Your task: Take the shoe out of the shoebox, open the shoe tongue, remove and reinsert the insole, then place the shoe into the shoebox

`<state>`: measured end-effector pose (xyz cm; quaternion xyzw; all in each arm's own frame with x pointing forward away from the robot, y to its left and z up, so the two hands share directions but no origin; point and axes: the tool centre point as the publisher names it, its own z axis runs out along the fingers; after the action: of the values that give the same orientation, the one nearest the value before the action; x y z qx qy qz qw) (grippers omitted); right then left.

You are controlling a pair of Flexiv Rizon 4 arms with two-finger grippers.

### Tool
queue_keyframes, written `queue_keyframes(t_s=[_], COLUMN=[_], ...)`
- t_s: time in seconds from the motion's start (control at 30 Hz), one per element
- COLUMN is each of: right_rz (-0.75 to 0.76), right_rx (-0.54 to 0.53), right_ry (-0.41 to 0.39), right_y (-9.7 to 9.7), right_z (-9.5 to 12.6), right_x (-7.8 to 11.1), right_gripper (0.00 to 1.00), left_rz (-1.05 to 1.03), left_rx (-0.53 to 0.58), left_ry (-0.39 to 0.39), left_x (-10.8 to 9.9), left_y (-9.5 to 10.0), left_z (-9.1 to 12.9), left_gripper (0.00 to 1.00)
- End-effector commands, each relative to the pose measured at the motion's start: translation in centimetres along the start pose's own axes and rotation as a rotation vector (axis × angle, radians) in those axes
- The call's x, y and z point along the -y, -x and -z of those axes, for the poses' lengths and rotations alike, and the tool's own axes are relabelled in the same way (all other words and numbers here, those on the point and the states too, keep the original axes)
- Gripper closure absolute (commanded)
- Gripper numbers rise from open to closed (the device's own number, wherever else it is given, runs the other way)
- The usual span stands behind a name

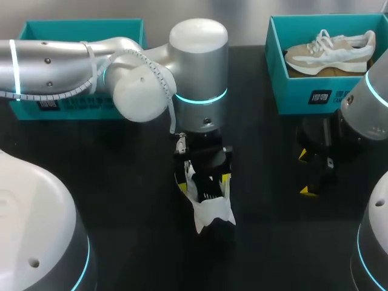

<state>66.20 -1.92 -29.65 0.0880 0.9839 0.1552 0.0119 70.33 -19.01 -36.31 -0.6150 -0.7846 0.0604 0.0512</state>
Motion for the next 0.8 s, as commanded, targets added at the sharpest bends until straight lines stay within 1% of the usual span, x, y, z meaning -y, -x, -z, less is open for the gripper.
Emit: queue_keyframes(t_s=[0.03, 0.2, 0.33, 0.53, 0.7, 0.8], right_rz=[-0.001, -0.001, -0.001, -0.001, -0.001, -0.001], right_rx=[0.003, 0.003, 0.003, 0.003, 0.003, 0.003], right_ry=[-0.002, -0.002, -0.002, -0.002, -0.002, -0.002], right_y=[-0.1, -0.1, -0.1, -0.1, -0.1, -0.1], right_z=[-0.1, -0.1, -0.1, -0.1, -0.1, -0.1], right_x=[0.0, 0.0, 0.0, 0.0, 0.0, 0.0], right_gripper=[0.00, 0.00, 0.00, 0.00, 0.00, 0.00], left_rz=[-0.003, -0.006, 0.001, 0.016, 0.042, 0.054], left_rx=[0.005, 0.008, 0.013, 0.019, 0.034, 0.047], left_ry=[0.011, -0.001, 0.001, 0.016, 0.044, 0.066], left_x=[-0.6, -1.4, -2.2, -3.4, -4.4, -5.0], left_y=[-0.2, 0.2, 0.4, 0.5, 0.3, -0.1], left_z=[0.7, 1.4, 2.3, 3.3, 4.7, 5.9], left_gripper=[0.00, 0.00, 0.00, 0.00, 0.00, 0.12])
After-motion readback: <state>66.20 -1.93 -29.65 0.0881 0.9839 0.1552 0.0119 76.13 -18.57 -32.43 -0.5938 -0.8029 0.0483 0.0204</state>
